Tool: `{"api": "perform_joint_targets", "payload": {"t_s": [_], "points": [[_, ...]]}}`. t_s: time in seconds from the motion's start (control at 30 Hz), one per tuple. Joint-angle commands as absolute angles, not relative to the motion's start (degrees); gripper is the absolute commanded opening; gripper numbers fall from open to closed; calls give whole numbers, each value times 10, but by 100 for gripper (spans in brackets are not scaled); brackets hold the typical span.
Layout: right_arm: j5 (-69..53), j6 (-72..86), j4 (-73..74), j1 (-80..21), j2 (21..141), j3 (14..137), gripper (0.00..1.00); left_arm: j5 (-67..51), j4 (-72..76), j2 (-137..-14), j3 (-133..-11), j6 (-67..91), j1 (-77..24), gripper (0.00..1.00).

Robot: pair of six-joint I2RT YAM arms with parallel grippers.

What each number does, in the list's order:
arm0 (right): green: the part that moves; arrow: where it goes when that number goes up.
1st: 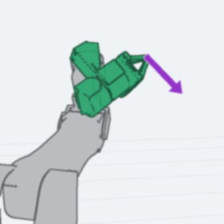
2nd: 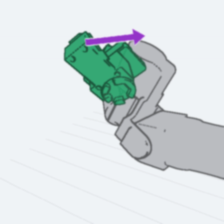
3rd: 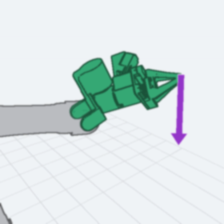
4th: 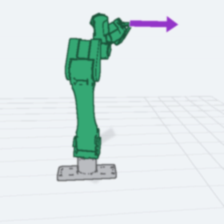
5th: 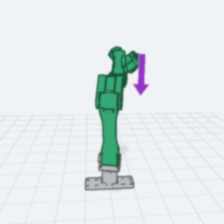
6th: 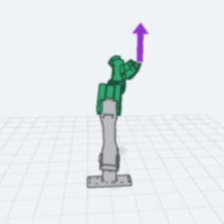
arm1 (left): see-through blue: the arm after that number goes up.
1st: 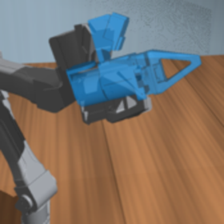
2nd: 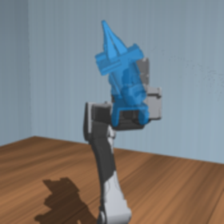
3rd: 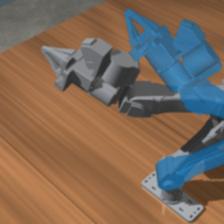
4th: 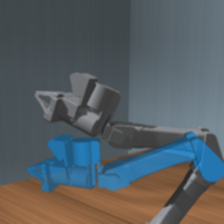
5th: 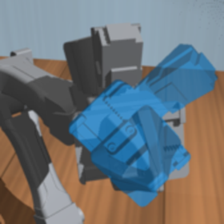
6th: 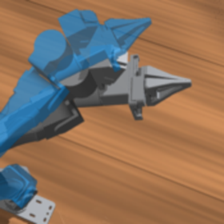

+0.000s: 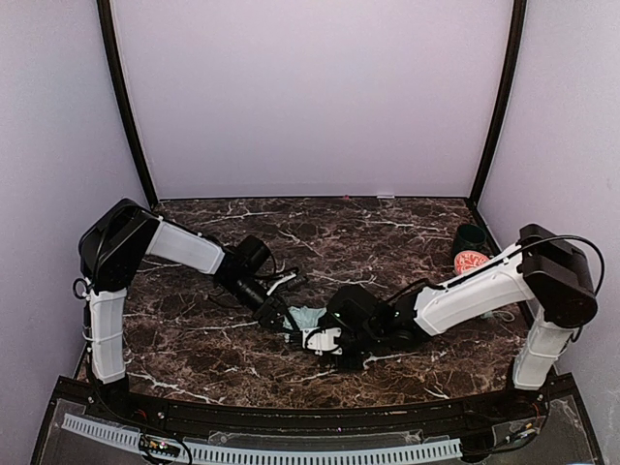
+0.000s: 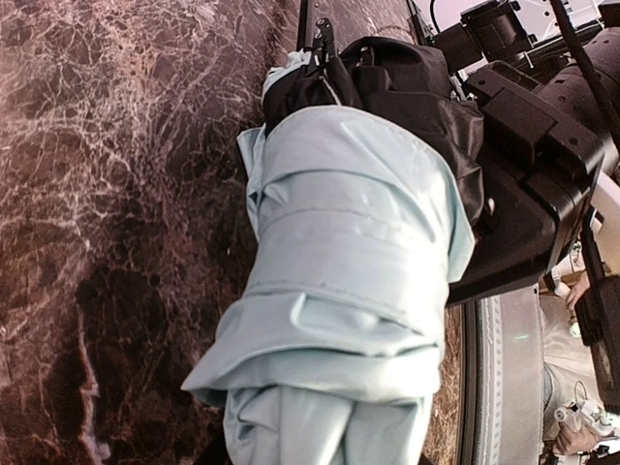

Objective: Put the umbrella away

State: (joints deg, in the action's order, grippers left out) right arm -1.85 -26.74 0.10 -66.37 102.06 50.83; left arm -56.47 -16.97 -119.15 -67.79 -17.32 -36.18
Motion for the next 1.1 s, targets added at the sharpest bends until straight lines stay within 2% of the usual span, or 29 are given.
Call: {"api": "perform_joint_targets", "payload": {"t_s": [0.0, 0.1, 0.2, 0.37, 0.5, 0.73, 0.8, 0.83, 0.87, 1.07], "points": [[-44, -249, 48, -663, 971, 500, 26, -472, -204, -1196, -660, -182, -356, 0], [-110, -220, 53, -655, 920, 518, 33, -454, -208, -1190, -659, -189, -356, 0], [-156, -164, 67, -619, 877, 550, 48, -412, -221, -1171, -660, -202, -364, 0], [-149, -116, 108, -546, 882, 582, 67, -357, -257, -1127, -675, -212, -382, 0], [-243, -59, 98, -459, 887, 585, 83, -313, -252, -1072, -660, -222, -394, 0], [-310, -65, 113, -419, 876, 620, 85, -101, -275, -948, -654, -340, -488, 0], [-317, -73, 132, -424, 886, 642, 87, -76, -296, -923, -666, -365, -503, 0], [-311, -74, 136, -431, 890, 650, 94, -65, -308, -915, -677, -371, -506, 0], [-308, -80, 143, -441, 895, 656, 96, -48, -323, -910, -689, -372, -508, 0], [-375, -112, 164, -473, 949, 698, 98, 16, -339, -881, -695, -401, -528, 0]]}}
